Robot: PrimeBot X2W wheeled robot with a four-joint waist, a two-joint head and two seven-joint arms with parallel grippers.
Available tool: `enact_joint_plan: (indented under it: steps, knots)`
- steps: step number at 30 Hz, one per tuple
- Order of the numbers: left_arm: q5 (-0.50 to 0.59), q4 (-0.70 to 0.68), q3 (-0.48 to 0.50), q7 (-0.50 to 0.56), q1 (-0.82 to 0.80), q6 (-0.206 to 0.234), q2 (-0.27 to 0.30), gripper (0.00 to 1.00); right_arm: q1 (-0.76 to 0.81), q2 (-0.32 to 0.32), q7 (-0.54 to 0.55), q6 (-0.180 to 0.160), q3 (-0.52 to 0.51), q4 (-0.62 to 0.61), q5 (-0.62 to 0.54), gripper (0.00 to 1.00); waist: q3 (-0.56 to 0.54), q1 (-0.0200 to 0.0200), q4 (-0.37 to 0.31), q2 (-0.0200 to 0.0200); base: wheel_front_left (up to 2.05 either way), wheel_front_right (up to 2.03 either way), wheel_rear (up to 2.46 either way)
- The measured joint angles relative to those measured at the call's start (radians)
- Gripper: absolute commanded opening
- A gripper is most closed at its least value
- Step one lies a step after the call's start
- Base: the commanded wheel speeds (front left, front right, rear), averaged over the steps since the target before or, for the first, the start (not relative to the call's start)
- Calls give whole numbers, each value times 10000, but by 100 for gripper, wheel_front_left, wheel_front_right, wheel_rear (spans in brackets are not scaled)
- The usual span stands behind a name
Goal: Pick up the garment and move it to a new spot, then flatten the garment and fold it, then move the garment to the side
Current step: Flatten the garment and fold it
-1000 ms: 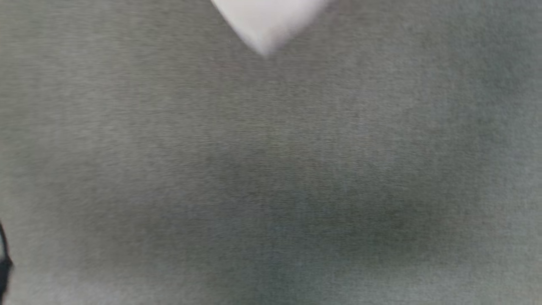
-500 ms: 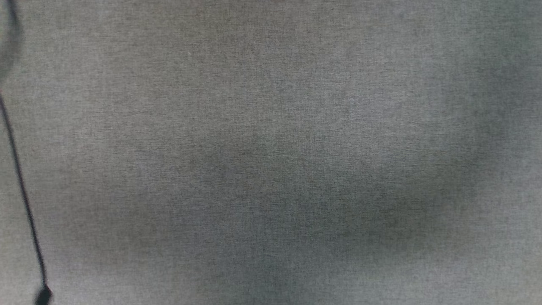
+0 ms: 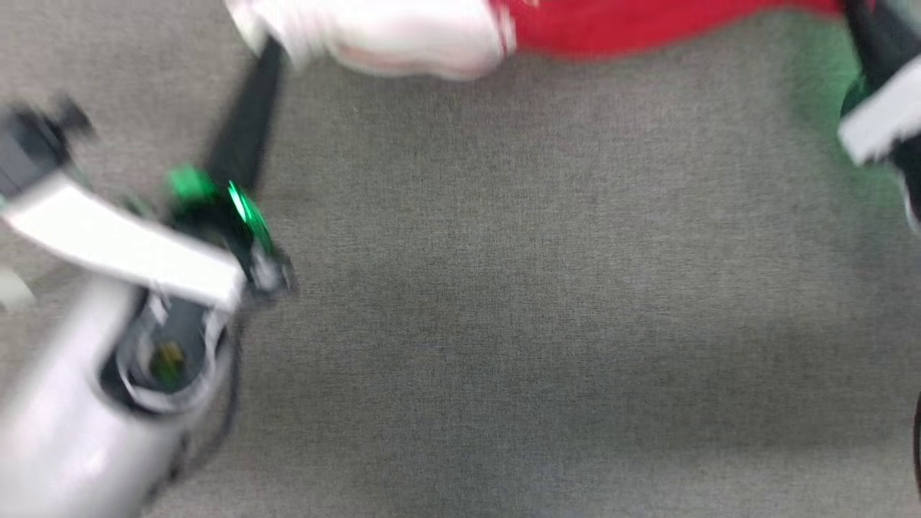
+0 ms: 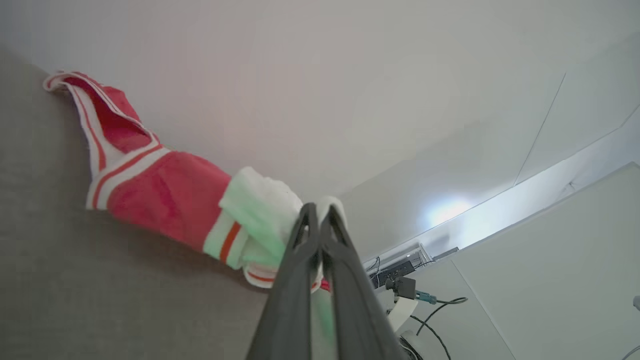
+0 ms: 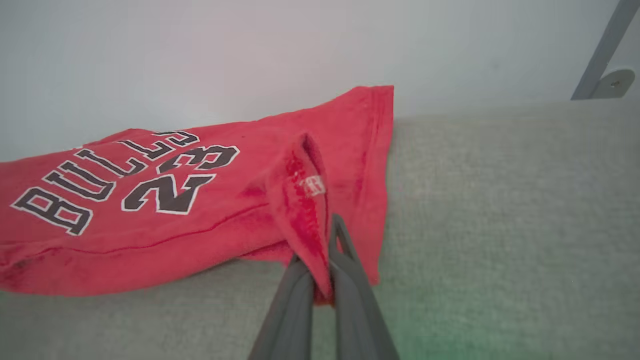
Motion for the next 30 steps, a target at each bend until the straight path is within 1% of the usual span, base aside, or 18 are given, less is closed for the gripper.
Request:
enact_joint_plan:
  steps: [1, 2, 8, 12, 14, 16, 19, 22, 26, 29, 30]
  knots:
    - [88, -115, -54, -61, 404, 0, -25, 0, 390, -128, 27, 0, -17, -217, 86, 0, -111, 1, 8, 0, 0, 0, 0]
    - [88, -115, -54, -61, 404, 0, -25, 0, 390, -128, 27, 0, -17, -217, 86, 0, -111, 1, 8, 0, 0, 0, 0]
    - [510, -696, -339, -221, 2653, 0, -8, 0, 2735, -775, 566, 0, -405, -1616, 575, 0, -814, 0, 91, 0, 0, 0, 0]
    - [656, -1085, -422, -253, 3793, 0, 13, 0, 4254, -1202, 955, -2, -1007, -2368, 686, 0, -1251, 0, 209, 0, 0, 0, 0]
    - [663, -1396, -399, -261, 4253, 0, 15, 0, 5084, -1344, 1197, -2, -1348, -2765, 675, 0, -1420, 0, 319, 1, 0, 0, 0]
    - [842, -1570, -382, -263, 4713, 0, 146, 0, 5886, -1413, 1383, 0, -1743, -3266, 583, 0, -1551, 0, 422, 0, 0, 0, 0]
    - [1003, -1946, -297, -263, 5355, 0, 155, 0, 7036, -1358, 1755, 0, -2502, -4059, 466, 0, -1673, 0, 542, 0, 0, 0, 0]
    - [1325, -2232, -205, -263, 6009, 0, 169, 0, 8103, -1095, 2180, 0, -3335, -4964, 198, 0, -1706, 0, 568, 0, 0, 0, 0]
    - [1636, -2485, -81, -263, 6475, 0, 52, 0, 9156, -520, 2842, 0, -4408, -6217, -234, 0, -1701, 0, 561, 1, 0, 0, 0]
    - [1762, -2635, -82, -263, 6328, 0, -13, 0, 9405, 6, 3338, -2, -5062, -6870, -529, 0, -1701, 0, 562, 0, 0, 0, 0]
    - [1768, -2619, -217, -263, 6135, 0, 59, 0, 9395, 157, 3513, -2, -5210, -7008, -631, 0, -1707, 0, 559, 0, 0, 0, 0]
